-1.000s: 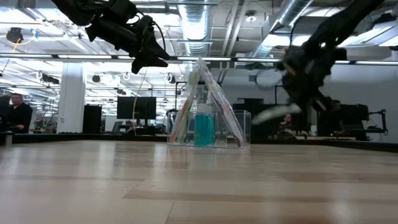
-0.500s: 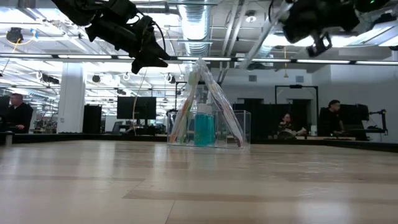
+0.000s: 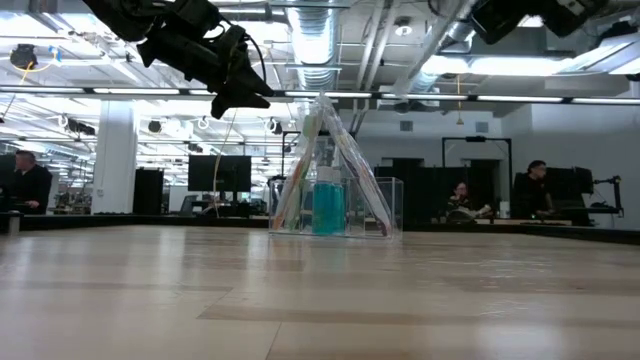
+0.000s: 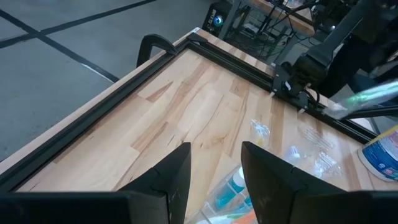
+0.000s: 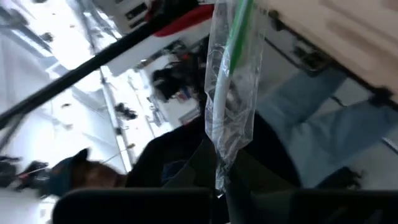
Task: Pick & Place toothbrushing station
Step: Put the green toothbrush into the transparent organizer
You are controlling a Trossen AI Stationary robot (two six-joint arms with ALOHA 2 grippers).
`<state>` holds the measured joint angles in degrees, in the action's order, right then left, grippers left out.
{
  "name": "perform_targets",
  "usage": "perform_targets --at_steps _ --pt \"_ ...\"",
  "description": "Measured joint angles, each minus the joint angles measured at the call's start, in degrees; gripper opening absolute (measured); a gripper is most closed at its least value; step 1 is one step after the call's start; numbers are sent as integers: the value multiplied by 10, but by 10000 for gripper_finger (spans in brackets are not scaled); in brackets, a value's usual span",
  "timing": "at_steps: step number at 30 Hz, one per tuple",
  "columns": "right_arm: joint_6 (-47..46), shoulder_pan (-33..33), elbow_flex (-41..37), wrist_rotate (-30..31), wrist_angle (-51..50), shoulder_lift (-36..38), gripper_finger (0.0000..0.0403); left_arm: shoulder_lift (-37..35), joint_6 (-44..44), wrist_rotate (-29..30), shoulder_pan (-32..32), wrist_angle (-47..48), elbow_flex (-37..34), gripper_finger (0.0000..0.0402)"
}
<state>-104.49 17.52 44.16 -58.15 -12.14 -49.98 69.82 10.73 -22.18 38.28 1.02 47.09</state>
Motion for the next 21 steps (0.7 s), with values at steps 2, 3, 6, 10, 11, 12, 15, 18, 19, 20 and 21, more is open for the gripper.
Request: perform_targets --at_steps 2,3,6,10,11,12,15,18,19,20,21 --pt "-33 -4 0 13 45 1 1 0 0 2 0 0 0 136" --pt "-50 -11 0 27 65 0 1 0 0 2 0 0 0 136" --pt "-108 -36 0 83 108 -14 1 0 0 2 0 0 0 136" --pt "-149 -70 1 89 120 -34 1 0 0 2 0 0 0 136" --pt "-157 -79 1 90 120 -43 1 0 0 1 0 0 0 136" --pt "-169 -87 1 92 124 -51 1 0 1 1 0 0 0 136" --pt "-214 -104 0 109 169 -73 2 0 4 -2 0 0 0 136" --pt "-257 -108 1 134 231 -101 4 0 15 -3 0 0 0 136" --pt "-259 -107 6 133 230 -111 4 0 20 -3 0 0 0 136" --pt "-260 -104 12 133 230 -123 4 0 24 -4 0 0 0 136" --pt "-261 -100 17 133 234 -134 3 0 30 -4 0 0 0 136"
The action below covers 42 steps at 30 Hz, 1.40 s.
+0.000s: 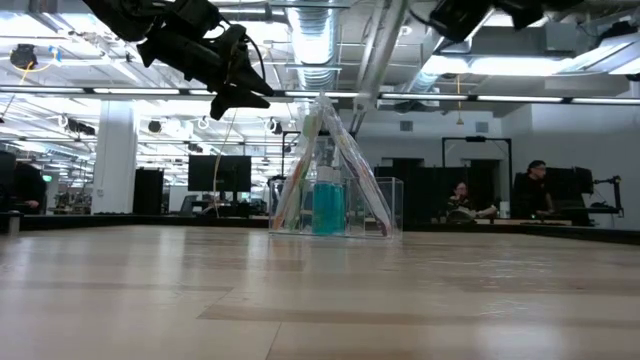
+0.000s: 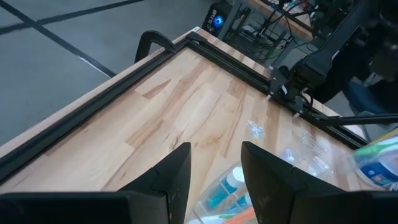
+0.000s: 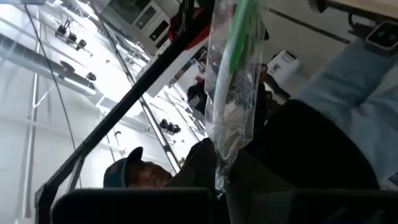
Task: Pick & Place toothbrushing station
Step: Put the green toothbrush into the transparent organizer
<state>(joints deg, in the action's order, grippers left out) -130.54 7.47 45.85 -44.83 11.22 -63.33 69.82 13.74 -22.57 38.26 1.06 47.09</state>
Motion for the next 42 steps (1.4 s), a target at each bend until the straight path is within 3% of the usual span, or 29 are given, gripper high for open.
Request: perform_targets --at_steps 13,29,42 --pt "59 44 0 -16 31 -101 3 0 3 -3 0 1 0 136" --pt "16 29 -116 -2 26 -29 1 0 3 -3 0 2 0 136" --pt "16 76 -124 0 47 -23 1 0 3 -3 0 2 0 136"
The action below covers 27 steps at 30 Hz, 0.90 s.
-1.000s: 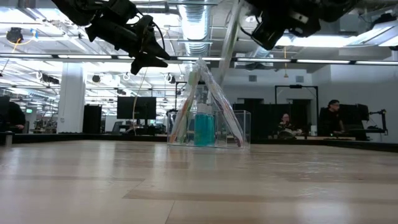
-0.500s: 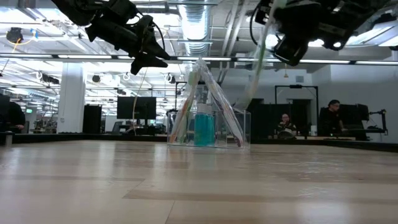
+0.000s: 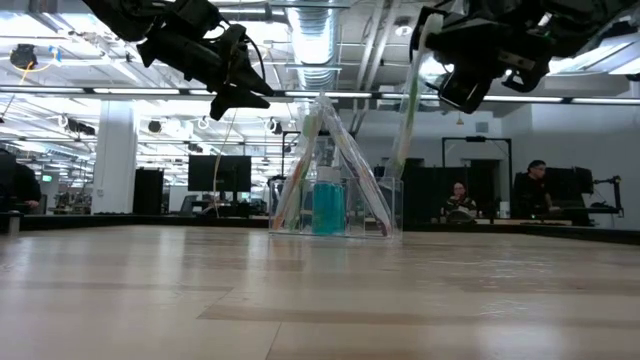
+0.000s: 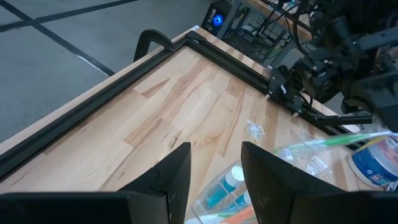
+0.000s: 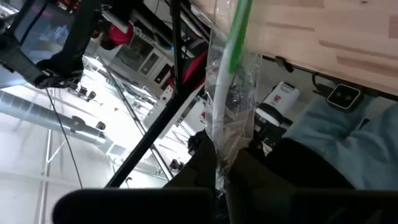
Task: Pick & Place toothbrushing station
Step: Put the green toothbrush into the transparent organizer
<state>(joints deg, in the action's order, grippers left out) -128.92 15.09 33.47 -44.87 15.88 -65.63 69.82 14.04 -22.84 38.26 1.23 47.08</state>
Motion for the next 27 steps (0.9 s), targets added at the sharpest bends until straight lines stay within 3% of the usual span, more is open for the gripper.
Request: perform_targets --at_steps 16,27 --pt "-8 0 -1 -2 41 -34 1 0 0 1 0 -2 0 136" --pt "-15 1 0 -20 182 -156 1 0 0 1 0 -2 0 136"
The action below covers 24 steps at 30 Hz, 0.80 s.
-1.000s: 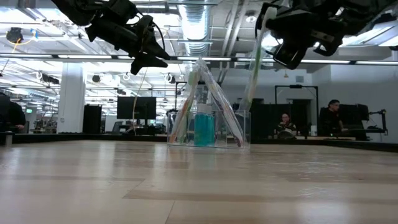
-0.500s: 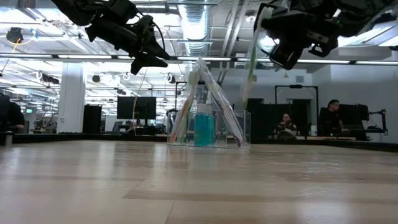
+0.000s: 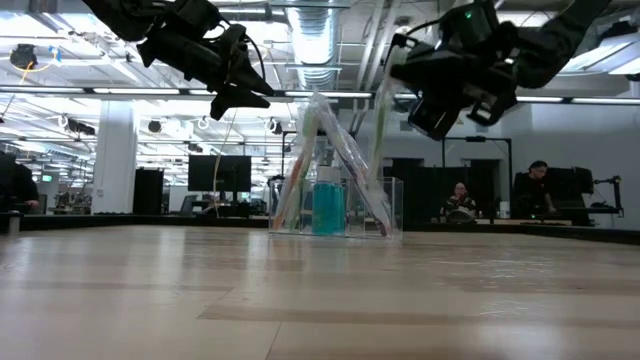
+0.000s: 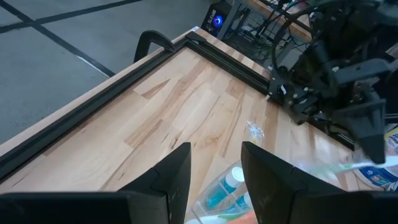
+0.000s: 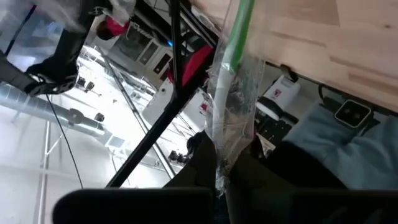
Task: Pick & Place toothbrushing station
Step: Put the green toothbrush into the transparent organizer
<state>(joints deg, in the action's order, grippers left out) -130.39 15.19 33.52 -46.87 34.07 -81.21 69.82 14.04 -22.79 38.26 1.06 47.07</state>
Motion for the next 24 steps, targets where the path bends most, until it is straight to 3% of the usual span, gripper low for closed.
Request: perform_targets --at_steps 12,24 --pt "25 50 -7 -13 72 -74 1 0 0 0 0 1 0 136" --pt "35 47 -29 -13 85 -81 2 0 0 0 0 2 0 136"
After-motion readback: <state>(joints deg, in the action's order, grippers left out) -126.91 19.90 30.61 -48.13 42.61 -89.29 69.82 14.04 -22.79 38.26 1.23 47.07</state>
